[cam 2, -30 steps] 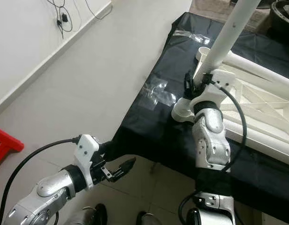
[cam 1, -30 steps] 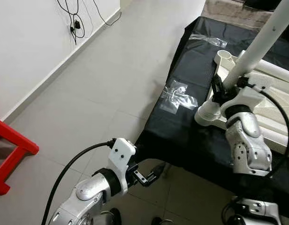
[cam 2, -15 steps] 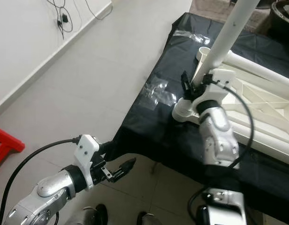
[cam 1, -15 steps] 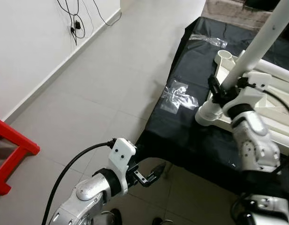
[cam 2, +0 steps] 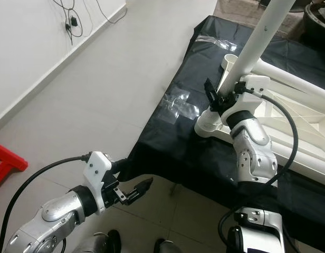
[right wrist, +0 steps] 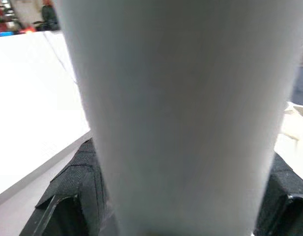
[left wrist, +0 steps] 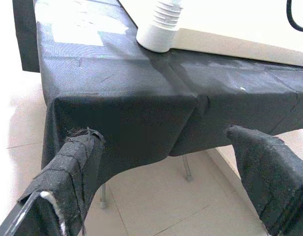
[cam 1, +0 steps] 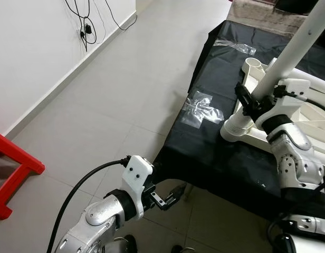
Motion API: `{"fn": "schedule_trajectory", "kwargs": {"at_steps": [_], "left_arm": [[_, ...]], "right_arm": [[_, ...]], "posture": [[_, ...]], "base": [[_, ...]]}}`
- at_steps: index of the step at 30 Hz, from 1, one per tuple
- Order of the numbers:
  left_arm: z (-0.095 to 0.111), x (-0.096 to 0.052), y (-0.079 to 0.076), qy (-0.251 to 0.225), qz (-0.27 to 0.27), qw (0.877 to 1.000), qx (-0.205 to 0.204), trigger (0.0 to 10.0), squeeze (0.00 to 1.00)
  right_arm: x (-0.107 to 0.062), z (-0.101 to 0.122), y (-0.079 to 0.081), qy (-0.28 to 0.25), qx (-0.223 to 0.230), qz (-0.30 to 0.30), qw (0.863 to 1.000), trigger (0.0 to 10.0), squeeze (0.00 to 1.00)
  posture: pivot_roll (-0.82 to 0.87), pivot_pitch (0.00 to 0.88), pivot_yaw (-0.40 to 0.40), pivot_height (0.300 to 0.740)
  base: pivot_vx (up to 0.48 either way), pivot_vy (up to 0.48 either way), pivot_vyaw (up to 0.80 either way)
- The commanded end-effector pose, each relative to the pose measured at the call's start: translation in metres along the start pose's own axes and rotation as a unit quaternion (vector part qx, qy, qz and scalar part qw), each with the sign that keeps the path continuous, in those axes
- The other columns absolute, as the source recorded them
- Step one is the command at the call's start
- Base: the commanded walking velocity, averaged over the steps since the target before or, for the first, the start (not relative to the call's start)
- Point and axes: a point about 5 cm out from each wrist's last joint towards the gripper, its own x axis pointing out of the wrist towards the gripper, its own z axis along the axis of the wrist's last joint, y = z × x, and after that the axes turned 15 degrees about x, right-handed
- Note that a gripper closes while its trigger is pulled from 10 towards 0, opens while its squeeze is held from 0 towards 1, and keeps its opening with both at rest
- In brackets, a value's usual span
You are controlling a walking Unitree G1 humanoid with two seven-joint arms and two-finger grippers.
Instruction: Building children table
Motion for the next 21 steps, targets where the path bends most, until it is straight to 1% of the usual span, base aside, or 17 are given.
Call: {"fn": "schedule_trajectory", "kwargs": {"at_steps": [1, 10, 11, 12, 21], "left_arm": [[-0.0067, -0.0011, -0.0043, 0.012, -0.009, 1.0, -0.007, 10.0, 0.0], [-0.0065, -0.0011, -0.0044, 0.012, -0.009, 1.0, -0.006, 10.0, 0.0], [-0.0063, -0.0012, -0.0044, 0.012, -0.01, 1.0, -0.004, 10.0, 0.0], [-0.0061, -0.0012, -0.0045, 0.011, -0.01, 1.0, -0.003, 10.0, 0.0], [-0.0059, -0.0008, -0.0045, 0.011, -0.01, 1.0, -0.002, 10.0, 0.0]], "right_arm": [[-0.0003, 0.0006, -0.0025, 0.003, 0.003, 0.009, 1.0, 10.0, 0.0], [0.0, -0.0026, -0.0069, 0.011, 0.005, 0.012, 1.0, 10.0, 0.0], [-0.0007, -0.0037, -0.0084, 0.011, 0.006, 0.009, 1.0, 9.2, 0.0], [-0.0012, -0.0047, -0.0097, 0.012, 0.008, 0.007, 1.0, 0.0, 0.0], [-0.0003, -0.006, -0.0112, 0.009, 0.012, 0.008, 1.0, 0.0, 0.0]], "posture": [[0.08, 0.218, -0.067, 0.74], [0.08, 0.221, -0.069, 0.74], [0.09, 0.224, -0.071, 0.74], [0.09, 0.224, -0.071, 0.74], [0.09, 0.226, -0.069, 0.74]], "base": [[0.0, 0.0, 0.0], [0.0, 0.0, 0.0], [0.0, 0.0, 0.0], [0.0, 0.0, 0.0], [0.0, 0.0, 0.0]]}}
